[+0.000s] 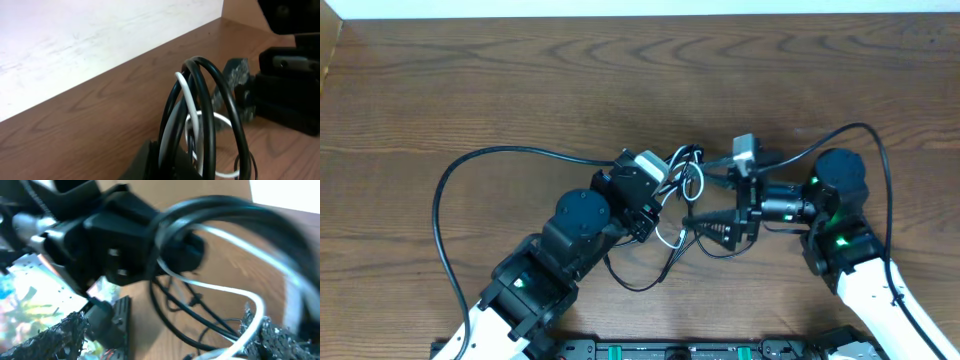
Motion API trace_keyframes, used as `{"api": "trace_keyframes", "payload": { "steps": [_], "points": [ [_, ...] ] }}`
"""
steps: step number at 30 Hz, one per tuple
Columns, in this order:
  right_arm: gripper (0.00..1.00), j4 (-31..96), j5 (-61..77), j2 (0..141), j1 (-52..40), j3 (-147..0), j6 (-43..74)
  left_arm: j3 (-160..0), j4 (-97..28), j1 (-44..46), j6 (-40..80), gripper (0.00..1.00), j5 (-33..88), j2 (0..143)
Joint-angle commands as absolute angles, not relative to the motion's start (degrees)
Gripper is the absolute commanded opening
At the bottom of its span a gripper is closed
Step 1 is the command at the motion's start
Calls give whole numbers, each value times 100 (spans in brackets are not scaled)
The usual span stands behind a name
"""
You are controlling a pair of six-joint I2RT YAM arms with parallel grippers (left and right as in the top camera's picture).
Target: Untangle cables
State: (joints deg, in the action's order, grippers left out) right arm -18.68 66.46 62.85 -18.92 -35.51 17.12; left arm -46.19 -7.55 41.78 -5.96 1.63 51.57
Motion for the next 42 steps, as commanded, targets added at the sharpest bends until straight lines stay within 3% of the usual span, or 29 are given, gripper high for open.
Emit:
{"api": "trace_keyframes", "payload": {
  "steps": [1,13,19,25,28,42],
  "points": [
    [96,-1863,6748,6263,-2126,-3588,1553,-4648,-711,4185,-523,8,239,5207],
    [96,-1835,6394,6265,-2410,-3588,1527,-4648,-497,4185,-263,8,589,5207],
    [91,-1839,6322,6265,-2410,-3588,1507,-4648,-349,4185,-139,8,840,5207],
    [69,-1837,6318,6265,-2412,-3588,1511,-4648,-351,4185,-137,8,843,5210],
    [51,-1833,6342,6265,-2451,-3588,1514,-4648,-353,4185,-137,8,860,5210],
    [22,-1863,6361,6263,-2860,-3588,1492,-4648,-357,4185,-141,8,836,5210]
  ]
}}
